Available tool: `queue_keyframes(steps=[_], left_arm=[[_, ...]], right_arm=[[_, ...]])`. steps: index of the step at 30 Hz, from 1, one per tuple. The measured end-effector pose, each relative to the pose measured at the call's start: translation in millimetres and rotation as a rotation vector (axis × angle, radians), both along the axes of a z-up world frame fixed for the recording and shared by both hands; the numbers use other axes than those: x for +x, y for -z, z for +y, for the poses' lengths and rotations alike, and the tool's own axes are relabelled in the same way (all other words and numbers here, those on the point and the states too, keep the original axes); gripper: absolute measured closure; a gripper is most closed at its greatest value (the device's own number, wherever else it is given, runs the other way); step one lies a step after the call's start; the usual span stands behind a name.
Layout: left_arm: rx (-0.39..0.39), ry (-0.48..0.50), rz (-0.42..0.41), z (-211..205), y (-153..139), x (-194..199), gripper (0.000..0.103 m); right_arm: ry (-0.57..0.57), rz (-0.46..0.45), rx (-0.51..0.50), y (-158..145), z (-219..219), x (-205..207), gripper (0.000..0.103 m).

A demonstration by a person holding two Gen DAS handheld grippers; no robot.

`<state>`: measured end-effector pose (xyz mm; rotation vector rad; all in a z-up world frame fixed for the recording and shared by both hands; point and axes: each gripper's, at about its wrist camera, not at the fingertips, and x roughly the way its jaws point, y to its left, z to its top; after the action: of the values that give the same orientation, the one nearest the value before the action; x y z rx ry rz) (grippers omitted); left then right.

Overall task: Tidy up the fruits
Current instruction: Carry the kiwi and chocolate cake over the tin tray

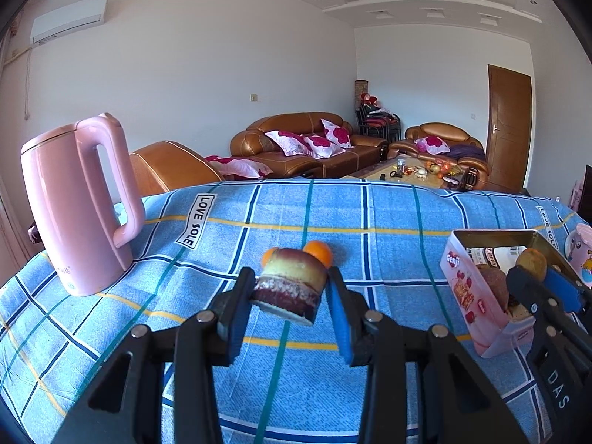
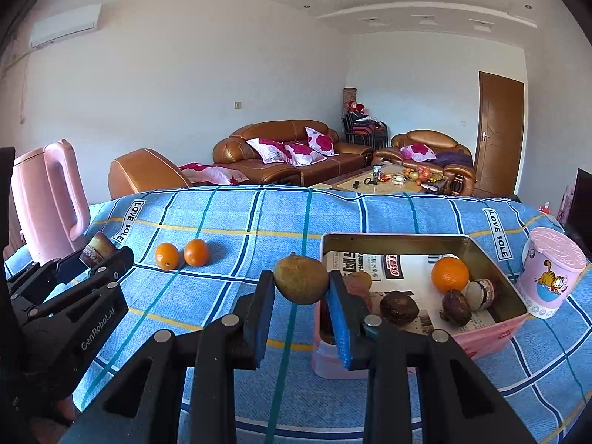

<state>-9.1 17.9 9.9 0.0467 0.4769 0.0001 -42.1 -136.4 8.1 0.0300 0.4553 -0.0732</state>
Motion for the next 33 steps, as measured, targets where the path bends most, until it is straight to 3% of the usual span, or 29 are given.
queue_keyframes(steps=[15,33], left_arm=[[0.019,0.099,0.014,-56.0,0.9,-5.8,0.062],[0.012,0.245,0.017,-124.8,0.8,-3.0,0.062]], right_arm=[[0.056,-0.013,-0.021,-2.7,-57.0,-9.7,0.072],[0.256,-0.002,-0.026,-4.7,-147.4,-8.7,0.072]])
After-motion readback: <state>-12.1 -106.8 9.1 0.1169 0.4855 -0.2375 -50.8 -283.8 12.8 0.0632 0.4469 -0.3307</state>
